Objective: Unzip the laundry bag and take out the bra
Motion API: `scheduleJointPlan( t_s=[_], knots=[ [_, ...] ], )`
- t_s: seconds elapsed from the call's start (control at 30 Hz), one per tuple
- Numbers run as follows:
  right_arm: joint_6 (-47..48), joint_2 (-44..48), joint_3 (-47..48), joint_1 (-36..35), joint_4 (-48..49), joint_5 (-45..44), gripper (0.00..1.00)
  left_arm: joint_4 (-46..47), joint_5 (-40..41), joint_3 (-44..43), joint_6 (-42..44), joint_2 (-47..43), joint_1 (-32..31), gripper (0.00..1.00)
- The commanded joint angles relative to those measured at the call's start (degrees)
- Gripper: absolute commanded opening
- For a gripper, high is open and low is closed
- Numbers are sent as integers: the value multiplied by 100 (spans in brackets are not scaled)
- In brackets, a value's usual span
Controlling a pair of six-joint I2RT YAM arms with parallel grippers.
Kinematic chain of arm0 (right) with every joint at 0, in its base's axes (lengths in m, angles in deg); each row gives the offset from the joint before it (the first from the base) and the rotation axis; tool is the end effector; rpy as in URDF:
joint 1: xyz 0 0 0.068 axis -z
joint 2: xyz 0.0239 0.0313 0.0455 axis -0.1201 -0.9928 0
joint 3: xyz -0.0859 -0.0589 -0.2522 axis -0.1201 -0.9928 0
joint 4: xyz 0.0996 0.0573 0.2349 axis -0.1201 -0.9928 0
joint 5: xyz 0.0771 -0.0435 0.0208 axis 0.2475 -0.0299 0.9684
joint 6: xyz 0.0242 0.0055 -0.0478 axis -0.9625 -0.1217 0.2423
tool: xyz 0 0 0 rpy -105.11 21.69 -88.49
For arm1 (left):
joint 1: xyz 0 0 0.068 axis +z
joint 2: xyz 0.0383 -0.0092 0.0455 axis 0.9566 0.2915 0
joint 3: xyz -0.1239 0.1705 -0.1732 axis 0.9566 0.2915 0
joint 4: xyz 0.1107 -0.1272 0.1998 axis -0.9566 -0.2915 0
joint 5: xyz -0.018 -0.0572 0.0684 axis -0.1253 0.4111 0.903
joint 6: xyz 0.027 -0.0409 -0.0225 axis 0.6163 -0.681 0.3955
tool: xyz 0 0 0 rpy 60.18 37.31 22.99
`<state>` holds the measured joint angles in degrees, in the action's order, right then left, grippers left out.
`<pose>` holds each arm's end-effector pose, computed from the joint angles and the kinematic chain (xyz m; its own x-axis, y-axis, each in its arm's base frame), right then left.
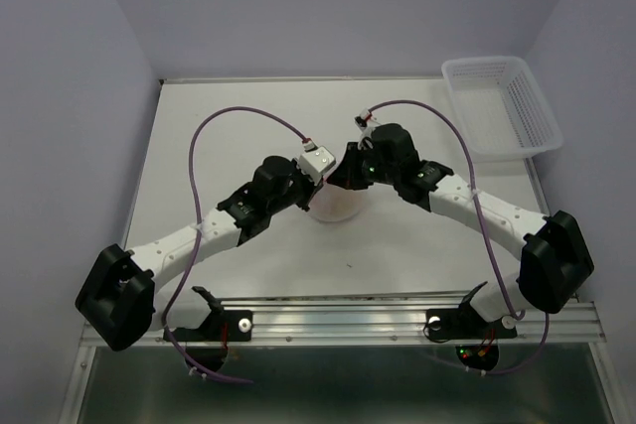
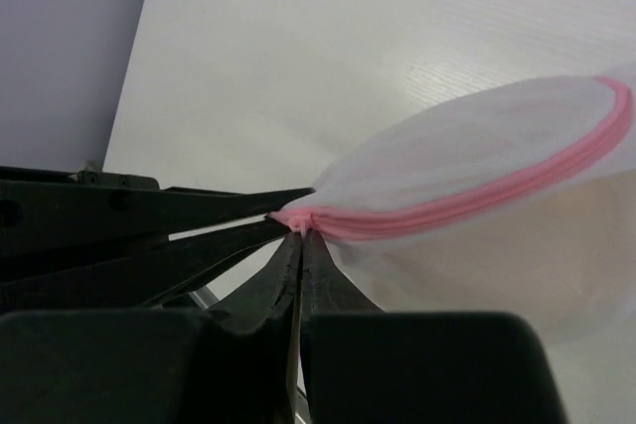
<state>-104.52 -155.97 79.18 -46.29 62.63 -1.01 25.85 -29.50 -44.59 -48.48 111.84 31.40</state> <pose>0.2530 0.2179 0.2878 -0.7318 0.0946 -0.6750 -0.4371 0.6947 0.5712 0.2083 -0.1906 0.2681 -0.0632 0.3047 -0.9504 0.7667 0.6244 0.1492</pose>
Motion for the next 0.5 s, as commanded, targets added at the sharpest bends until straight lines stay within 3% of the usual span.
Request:
scheduleJointPlan(
  t_s=[0.0,0.47],
  knots=[
    [65,278,19,510,-2,-369,1,254,-195,-129,215,-429,-10,0],
    [679,-275,-228,1918,23,-1275,1,754,-582,653,435,-1413,-10,0]
  ],
)
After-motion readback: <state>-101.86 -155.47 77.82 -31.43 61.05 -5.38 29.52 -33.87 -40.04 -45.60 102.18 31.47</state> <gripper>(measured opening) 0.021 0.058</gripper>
